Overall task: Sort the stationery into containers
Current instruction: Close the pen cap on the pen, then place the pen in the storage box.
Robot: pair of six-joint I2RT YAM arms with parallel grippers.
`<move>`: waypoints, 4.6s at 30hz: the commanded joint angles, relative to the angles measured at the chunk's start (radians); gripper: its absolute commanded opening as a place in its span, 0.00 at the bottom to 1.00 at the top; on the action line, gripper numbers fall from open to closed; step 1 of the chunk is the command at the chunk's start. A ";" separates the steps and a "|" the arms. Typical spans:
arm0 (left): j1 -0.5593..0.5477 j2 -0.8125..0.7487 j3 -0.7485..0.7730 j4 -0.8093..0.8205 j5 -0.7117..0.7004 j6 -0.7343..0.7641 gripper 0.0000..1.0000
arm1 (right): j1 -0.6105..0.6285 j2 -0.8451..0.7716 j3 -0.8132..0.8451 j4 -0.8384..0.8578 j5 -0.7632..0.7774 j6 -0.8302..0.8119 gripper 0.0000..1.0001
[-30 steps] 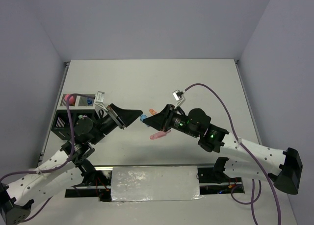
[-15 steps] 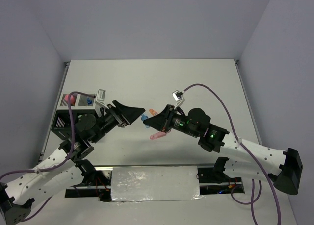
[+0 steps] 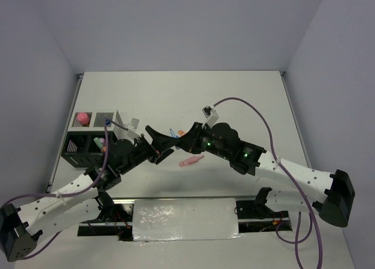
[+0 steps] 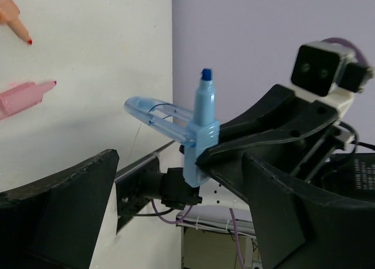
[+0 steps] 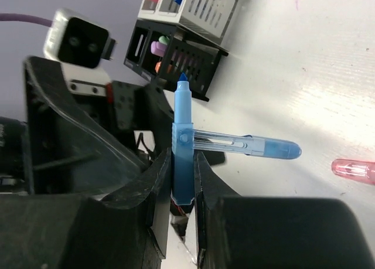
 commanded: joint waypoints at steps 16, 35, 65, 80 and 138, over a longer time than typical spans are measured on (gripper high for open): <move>-0.034 -0.051 -0.048 0.211 -0.193 -0.098 0.95 | -0.003 0.069 0.020 0.251 -0.322 -0.012 0.00; -0.034 -0.132 -0.062 0.227 -0.241 -0.052 0.51 | 0.012 0.010 -0.032 0.269 -0.293 -0.001 0.00; -0.032 -0.120 0.033 0.115 -0.179 0.178 0.04 | 0.015 -0.025 0.003 0.243 -0.345 -0.018 0.00; -0.032 -0.109 -0.041 0.251 -0.118 0.166 0.00 | 0.012 -0.010 0.028 0.312 -0.239 0.005 0.00; -0.027 -0.048 0.544 -0.889 -0.891 0.485 0.00 | -0.401 0.280 0.152 0.314 -0.745 -0.188 0.66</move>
